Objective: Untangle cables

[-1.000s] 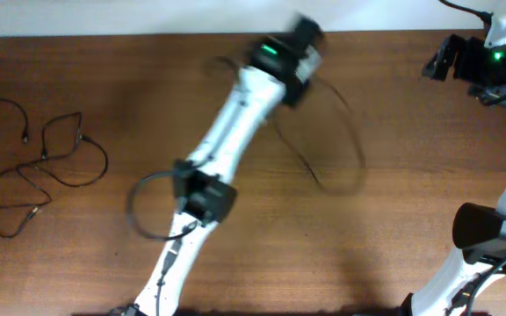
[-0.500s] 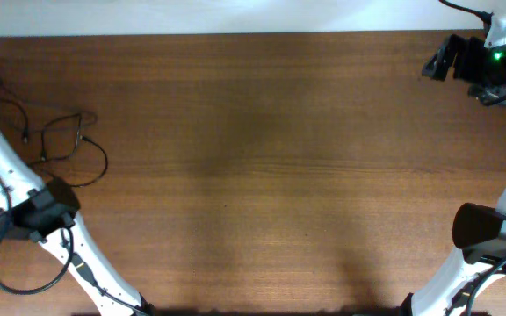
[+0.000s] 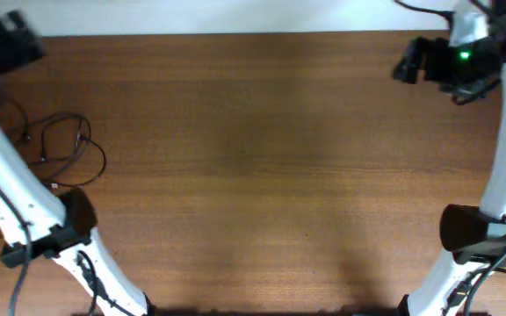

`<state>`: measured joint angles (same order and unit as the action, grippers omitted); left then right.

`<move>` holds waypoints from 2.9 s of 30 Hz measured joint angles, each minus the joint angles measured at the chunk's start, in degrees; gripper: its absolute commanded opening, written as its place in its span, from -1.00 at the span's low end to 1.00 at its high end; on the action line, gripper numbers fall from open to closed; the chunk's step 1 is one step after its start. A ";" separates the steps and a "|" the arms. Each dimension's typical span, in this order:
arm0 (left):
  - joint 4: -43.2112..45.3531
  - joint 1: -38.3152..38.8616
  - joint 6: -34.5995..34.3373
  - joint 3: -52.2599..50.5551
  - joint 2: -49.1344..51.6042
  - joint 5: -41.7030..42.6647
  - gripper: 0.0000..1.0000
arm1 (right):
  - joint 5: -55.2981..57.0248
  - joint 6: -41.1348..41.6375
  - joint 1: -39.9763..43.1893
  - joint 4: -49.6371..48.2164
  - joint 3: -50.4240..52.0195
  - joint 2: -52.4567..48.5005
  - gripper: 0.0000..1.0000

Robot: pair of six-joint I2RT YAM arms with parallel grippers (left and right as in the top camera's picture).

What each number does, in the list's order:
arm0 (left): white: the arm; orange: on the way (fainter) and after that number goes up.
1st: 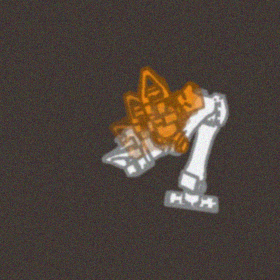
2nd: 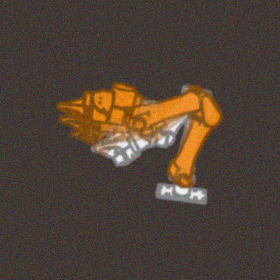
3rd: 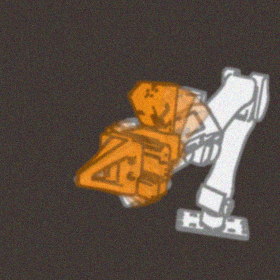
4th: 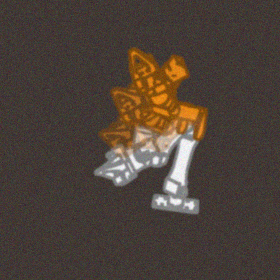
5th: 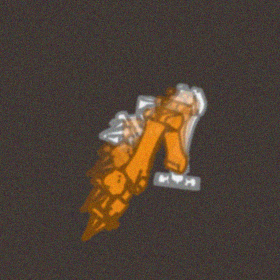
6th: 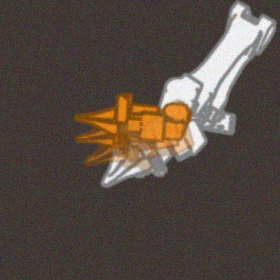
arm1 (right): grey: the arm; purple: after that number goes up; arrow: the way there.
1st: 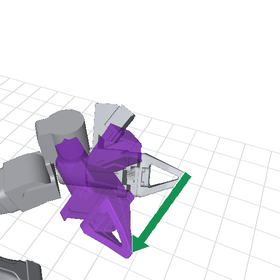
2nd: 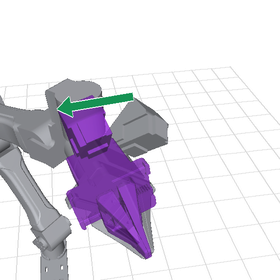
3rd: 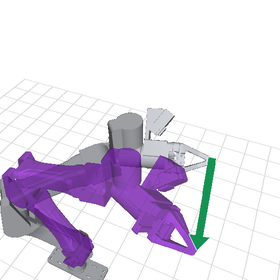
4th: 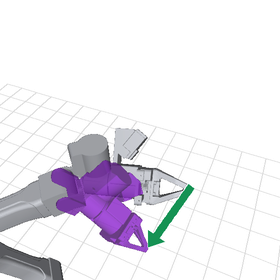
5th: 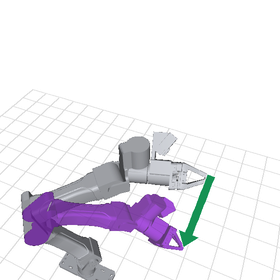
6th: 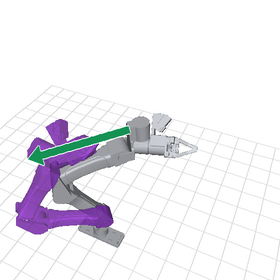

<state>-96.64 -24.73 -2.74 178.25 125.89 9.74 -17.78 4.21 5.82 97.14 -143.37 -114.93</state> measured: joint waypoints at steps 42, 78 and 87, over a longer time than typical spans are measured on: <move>-0.04 23.65 0.37 -0.20 0.35 2.14 0.98 | 15.04 -7.41 -10.67 -98.73 142.66 114.03 0.97; 80.32 21.09 1.66 -152.19 -106.07 -2.69 0.98 | 16.50 -7.41 -10.51 -92.87 142.75 114.03 0.97; 93.46 22.14 4.07 -177.57 -125.00 -3.98 0.98 | 16.50 -7.39 -10.51 -92.87 142.75 114.03 0.97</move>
<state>-3.18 -2.59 1.32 0.69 0.89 5.76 -1.28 -3.18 -4.69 4.27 -0.62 -0.91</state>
